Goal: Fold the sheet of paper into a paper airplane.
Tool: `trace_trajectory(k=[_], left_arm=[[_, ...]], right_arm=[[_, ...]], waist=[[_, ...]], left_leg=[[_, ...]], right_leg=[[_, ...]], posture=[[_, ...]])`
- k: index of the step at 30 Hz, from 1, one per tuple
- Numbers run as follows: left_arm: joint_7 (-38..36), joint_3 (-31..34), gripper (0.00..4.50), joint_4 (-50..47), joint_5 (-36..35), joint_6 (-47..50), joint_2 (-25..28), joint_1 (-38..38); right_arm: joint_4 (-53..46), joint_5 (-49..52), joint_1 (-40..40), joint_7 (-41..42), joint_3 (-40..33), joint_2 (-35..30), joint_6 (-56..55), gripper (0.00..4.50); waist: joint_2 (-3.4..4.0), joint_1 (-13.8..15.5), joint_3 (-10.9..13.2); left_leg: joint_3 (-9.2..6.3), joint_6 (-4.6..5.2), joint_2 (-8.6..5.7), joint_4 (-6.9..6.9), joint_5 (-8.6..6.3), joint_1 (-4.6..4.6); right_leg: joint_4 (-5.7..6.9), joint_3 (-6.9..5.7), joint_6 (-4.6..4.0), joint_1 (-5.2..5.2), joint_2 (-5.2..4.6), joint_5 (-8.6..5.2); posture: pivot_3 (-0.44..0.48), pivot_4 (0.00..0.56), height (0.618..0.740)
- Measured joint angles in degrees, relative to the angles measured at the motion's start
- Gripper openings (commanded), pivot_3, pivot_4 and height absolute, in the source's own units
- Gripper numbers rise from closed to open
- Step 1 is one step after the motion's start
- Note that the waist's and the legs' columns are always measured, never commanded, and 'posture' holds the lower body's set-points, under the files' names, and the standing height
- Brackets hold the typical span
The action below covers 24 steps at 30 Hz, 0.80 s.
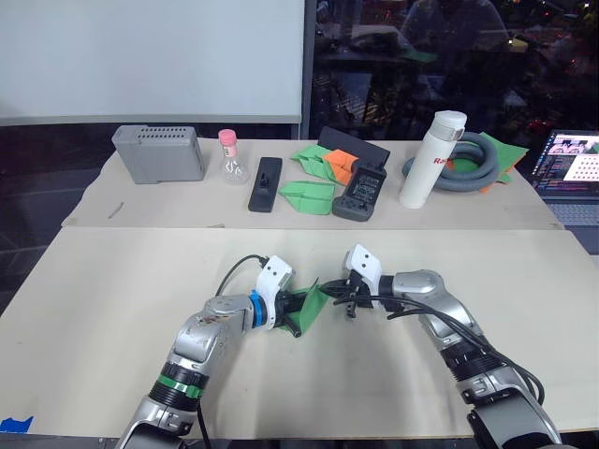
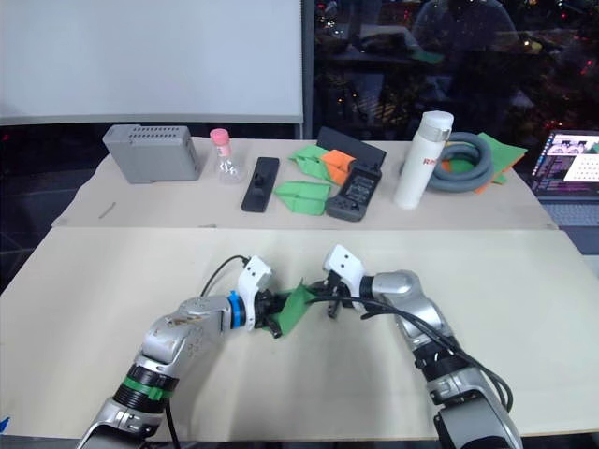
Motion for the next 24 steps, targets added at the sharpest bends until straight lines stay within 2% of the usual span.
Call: trace_trajectory(k=[8,15,18,24], left_arm=[[2.21,5.53,0.03,-1.2,0.2,2.11,7.27,-0.2],[1.37,11.49,0.03,-4.0,-5.02,3.86,6.62,-4.14],[0.57,10.33,0.03,-6.45,-6.68,4.67,5.38,-5.36],[0.01,1.17,0.03,-7.0,-4.67,6.26,5.53,-4.8]], right_arm=[[0.92,-0.67,-0.05,0.13,0.19,0.28,-1.54,0.0],[-0.76,-0.76,1.23,0.2,0.51,0.05,-1.53,0.0],[-1.32,-0.76,1.6,0.15,0.61,0.12,-1.48,0.0],[-3.21,-0.72,2.9,-0.4,0.57,0.23,-0.86,0.0]], waist=[[0.0,-0.02,0.0],[-0.01,0.12,0.0],[-0.01,0.08,0.0],[-0.01,0.06,0.0]], left_leg=[[-0.02,0.07,0.03,-0.18,-0.04,0.13],[-0.05,-0.11,-0.03,-0.18,0.05,0.06],[-0.05,-0.15,-0.03,-0.21,0.06,0.09],[-0.04,-0.16,-0.04,-0.24,0.06,0.09]], right_leg=[[0.05,-0.01,-0.01,0.01,0.0,0.0],[0.03,-0.01,-0.01,-0.01,-0.06,0.01],[0.0,-0.01,-0.01,0.02,-0.05,0.01],[-0.03,-0.01,0.0,0.02,0.01,0.0]], posture=[[0.0,0.15,0.74],[0.0,0.15,0.74],[0.0,0.15,0.74],[0.0,0.15,0.74]])
